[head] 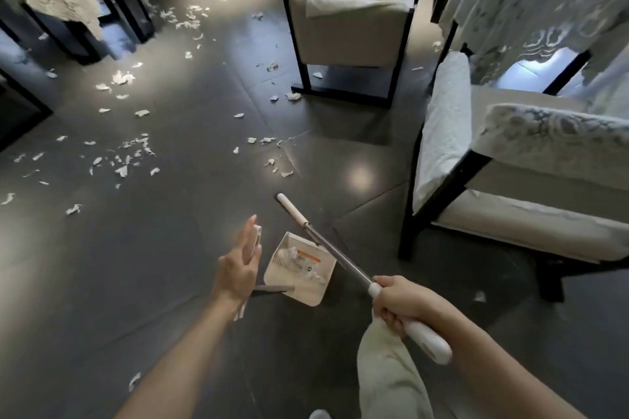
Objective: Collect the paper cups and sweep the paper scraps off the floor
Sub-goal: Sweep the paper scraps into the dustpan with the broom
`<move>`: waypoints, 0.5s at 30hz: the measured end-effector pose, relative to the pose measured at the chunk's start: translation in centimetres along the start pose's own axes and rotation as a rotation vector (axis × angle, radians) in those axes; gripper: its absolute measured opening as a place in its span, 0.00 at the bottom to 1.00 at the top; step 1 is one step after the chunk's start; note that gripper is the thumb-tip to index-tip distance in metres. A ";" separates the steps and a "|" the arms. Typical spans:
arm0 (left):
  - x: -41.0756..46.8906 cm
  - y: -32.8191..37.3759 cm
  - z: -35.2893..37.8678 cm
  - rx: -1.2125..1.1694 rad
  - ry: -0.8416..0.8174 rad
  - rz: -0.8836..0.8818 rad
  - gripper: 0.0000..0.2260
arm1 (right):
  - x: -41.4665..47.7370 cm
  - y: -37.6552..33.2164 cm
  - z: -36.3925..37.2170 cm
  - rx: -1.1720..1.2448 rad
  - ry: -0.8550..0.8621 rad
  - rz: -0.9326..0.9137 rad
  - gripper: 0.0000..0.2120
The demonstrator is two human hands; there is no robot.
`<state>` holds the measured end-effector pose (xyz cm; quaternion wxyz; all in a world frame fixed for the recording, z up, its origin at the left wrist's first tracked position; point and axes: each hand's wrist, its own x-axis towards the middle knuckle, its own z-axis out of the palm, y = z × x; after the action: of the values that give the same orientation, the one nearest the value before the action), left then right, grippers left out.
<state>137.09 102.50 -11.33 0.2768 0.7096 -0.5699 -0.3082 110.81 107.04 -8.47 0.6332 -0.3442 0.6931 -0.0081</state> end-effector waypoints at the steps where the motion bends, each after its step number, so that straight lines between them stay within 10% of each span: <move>1: -0.9 -0.1 -0.3 0.023 -0.013 0.026 0.24 | -0.7 1.1 0.5 0.032 0.022 0.011 0.18; 6: -4.9 0.0 -0.2 0.041 -0.111 0.078 0.24 | -4.1 7.4 1.1 0.108 0.155 0.038 0.31; 15: -10.5 2.5 4.5 0.092 -0.198 0.139 0.24 | -8.1 20.3 -4.3 0.077 0.350 0.227 0.16</move>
<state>130.40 112.16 -11.19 0.2069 0.6465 -0.6558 -0.3304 97.23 124.60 -9.66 0.5129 -0.2329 0.8259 -0.0230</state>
